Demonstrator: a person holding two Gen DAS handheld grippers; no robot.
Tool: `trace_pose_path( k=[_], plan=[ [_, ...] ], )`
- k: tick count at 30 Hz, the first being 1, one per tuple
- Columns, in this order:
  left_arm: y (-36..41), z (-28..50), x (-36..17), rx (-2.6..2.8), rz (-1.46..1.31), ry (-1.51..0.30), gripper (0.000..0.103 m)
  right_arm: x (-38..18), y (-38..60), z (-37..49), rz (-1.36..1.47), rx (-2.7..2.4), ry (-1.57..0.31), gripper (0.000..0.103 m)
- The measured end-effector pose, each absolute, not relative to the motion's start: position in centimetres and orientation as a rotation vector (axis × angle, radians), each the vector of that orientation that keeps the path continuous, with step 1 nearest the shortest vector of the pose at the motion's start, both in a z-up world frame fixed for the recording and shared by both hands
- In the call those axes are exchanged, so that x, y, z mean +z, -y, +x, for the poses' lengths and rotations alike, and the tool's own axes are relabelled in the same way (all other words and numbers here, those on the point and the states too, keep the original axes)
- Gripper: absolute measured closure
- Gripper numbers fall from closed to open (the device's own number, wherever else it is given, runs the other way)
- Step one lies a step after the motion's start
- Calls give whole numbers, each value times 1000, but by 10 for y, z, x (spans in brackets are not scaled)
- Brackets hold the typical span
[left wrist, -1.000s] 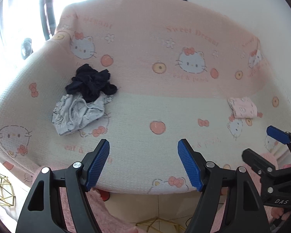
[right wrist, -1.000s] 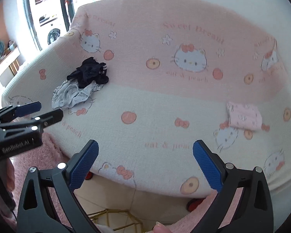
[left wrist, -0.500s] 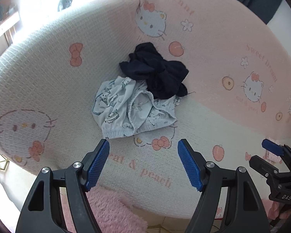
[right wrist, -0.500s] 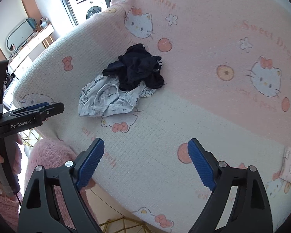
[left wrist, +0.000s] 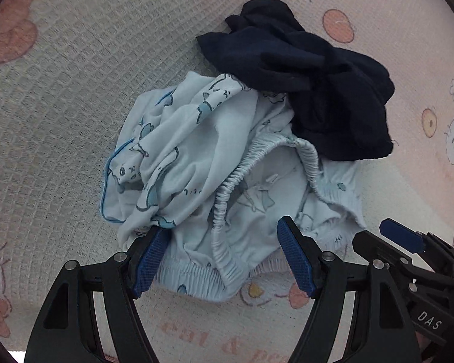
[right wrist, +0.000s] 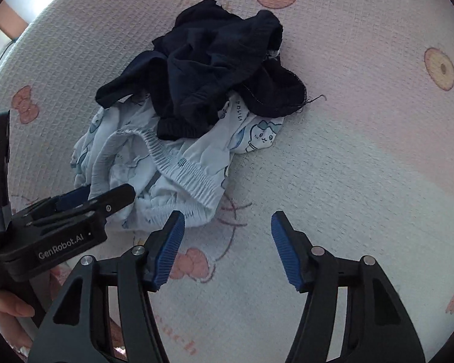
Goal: Fold clothes
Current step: 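Grasp the pants waistband with the left gripper while the right gripper grasps another waistband edge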
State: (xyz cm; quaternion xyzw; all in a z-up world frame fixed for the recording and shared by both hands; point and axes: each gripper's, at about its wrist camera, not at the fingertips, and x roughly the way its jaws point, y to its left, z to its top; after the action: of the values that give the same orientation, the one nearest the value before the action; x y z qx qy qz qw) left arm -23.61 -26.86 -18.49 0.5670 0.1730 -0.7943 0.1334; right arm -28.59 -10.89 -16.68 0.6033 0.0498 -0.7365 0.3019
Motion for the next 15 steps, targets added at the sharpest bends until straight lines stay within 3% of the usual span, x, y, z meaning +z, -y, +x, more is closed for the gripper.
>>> trace_pose_path(
  k=[3, 8, 10, 11, 13, 15],
  plan=[
    [270, -235, -187, -2317, 1627, -508, 26, -194, 122, -295, 1678, -1918, -149, 33],
    [272, -233, -191, -2340, 1598, -519, 31, -188, 130, -296, 1623, -1950, -206, 36],
    [272, -232, -193, -2348, 1586, -523, 69, -183, 129, -299, 1627, -1886, -164, 81],
    [272, -230, -190, -2364, 1575, -535, 76, -180, 127, -300, 1636, -1832, -107, 99],
    [270, -219, -172, -2438, 1528, -593, 85, -165, 124, -302, 1605, -1823, -33, 99],
    [266, -208, -152, -2509, 1477, -638, 87, -137, 121, -300, 1514, -1887, -62, 99]
  ],
)
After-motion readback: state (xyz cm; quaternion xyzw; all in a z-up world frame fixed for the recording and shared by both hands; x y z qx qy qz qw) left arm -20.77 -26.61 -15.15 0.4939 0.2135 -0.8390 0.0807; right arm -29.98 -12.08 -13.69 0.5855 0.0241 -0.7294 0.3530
